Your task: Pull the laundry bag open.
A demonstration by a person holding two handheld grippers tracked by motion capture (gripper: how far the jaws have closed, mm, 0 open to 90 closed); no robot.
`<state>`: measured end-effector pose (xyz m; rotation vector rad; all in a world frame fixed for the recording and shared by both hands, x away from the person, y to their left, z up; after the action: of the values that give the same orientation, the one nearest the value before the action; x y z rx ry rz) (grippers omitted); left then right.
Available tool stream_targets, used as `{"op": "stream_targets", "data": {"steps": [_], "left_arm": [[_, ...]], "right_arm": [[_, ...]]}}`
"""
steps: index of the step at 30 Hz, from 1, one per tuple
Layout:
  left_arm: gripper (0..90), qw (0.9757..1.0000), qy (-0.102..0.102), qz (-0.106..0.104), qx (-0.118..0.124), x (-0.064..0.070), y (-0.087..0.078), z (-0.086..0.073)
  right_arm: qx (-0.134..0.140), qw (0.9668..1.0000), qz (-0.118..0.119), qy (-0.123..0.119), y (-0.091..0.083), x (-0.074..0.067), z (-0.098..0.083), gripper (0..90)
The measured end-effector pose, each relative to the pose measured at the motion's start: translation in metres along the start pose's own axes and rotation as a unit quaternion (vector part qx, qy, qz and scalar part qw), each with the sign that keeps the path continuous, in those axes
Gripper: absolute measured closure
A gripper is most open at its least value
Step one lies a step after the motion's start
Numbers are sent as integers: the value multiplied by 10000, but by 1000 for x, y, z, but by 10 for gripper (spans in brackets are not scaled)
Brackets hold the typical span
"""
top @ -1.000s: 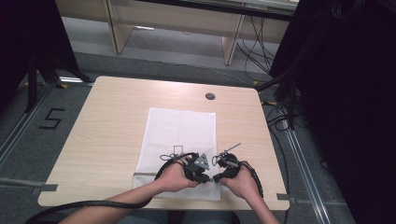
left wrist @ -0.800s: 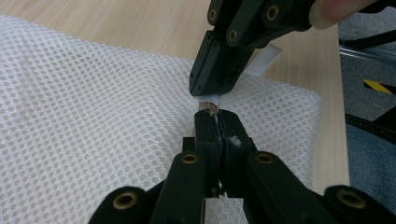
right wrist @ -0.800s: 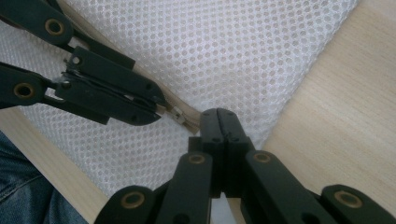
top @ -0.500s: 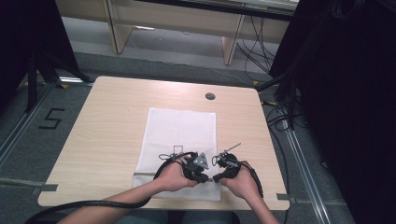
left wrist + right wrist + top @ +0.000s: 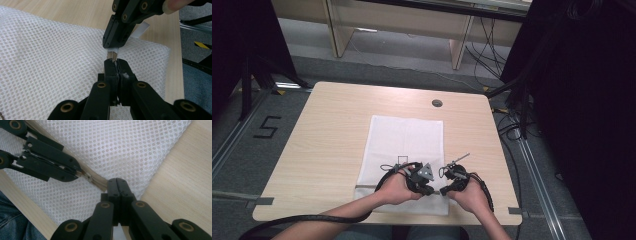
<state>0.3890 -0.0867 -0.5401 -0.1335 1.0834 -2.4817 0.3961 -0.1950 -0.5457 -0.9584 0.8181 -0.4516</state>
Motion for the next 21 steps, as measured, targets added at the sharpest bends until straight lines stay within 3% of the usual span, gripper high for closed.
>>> {"op": "stream_targets", "data": {"steps": [3, 6, 21], "left_arm": [[876, 10000, -10, -16, 24, 0, 0, 0], [876, 10000, -32, -20, 31, 0, 0, -1], [876, 9999, -104, -50, -5, -3, -6, -4]], "right_arm": [[-20, 9999, 11, 100, 0, -1, -1, 900], [6, 10000, 24, 9, 0, 0, 0, 900], [12, 10000, 33, 10, 0, 0, 0, 900]]}}
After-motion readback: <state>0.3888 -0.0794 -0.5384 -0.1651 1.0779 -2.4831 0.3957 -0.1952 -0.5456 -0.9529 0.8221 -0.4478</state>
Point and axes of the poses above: each handheld gripper's, and its own axes: y roughly forward along the jaws, z roughly out of its top, x roughly to its right, the point moved 7 cm from there along y, roughly forward along the jaws, and after that the axes turned 14 degrees about z, right-handed, at the moved point
